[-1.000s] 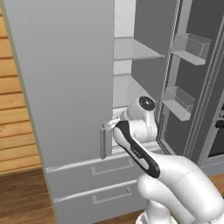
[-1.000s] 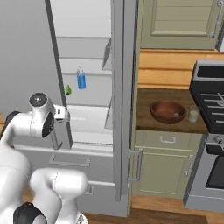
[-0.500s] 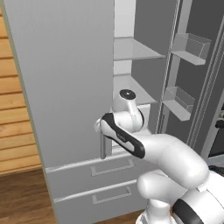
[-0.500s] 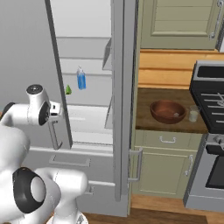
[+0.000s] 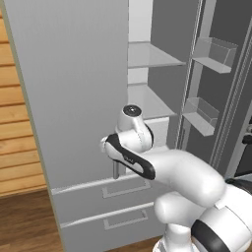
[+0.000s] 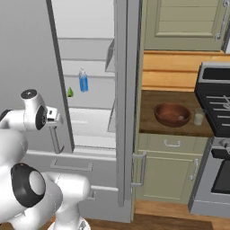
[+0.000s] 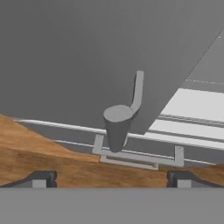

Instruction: Grab a lemon wedge from the fridge and one ice cube from the ice bowl, and put them in the glass of lemonade.

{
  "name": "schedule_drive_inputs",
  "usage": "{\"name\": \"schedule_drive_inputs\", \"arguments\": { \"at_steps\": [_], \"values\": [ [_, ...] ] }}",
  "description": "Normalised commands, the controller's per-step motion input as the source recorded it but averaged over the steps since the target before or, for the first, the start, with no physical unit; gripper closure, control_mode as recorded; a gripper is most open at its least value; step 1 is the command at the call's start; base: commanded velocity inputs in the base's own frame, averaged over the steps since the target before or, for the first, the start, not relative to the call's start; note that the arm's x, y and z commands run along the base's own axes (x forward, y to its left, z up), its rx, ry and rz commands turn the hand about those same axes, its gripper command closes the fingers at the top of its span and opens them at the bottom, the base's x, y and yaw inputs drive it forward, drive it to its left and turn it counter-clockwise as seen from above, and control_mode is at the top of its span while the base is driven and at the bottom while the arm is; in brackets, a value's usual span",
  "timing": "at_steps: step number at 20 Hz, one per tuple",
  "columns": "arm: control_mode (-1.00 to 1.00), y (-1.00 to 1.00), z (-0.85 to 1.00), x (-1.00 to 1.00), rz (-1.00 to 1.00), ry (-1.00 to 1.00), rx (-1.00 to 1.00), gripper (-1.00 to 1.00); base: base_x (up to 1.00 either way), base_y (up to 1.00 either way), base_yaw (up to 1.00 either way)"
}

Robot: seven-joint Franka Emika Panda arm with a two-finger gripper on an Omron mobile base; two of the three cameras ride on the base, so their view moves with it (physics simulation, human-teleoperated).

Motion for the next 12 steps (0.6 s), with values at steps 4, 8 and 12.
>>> {"name": "schedule_drive_inputs", "arguments": {
  "at_steps": [4,8,12],
  "values": [
    [-1.0,-0.01,-0.25,0.07,-0.07,0.0,-0.01,-1.0,0.0,0.0,0.0],
    [-1.0,0.04,-0.35,0.26,0.0,0.0,0.0,-1.0,0.0,0.0,0.0],
    [-1.0,0.07,-0.27,0.42,0.0,0.0,-0.01,-1.0,0.0,0.0,0.0]
  ]
}}
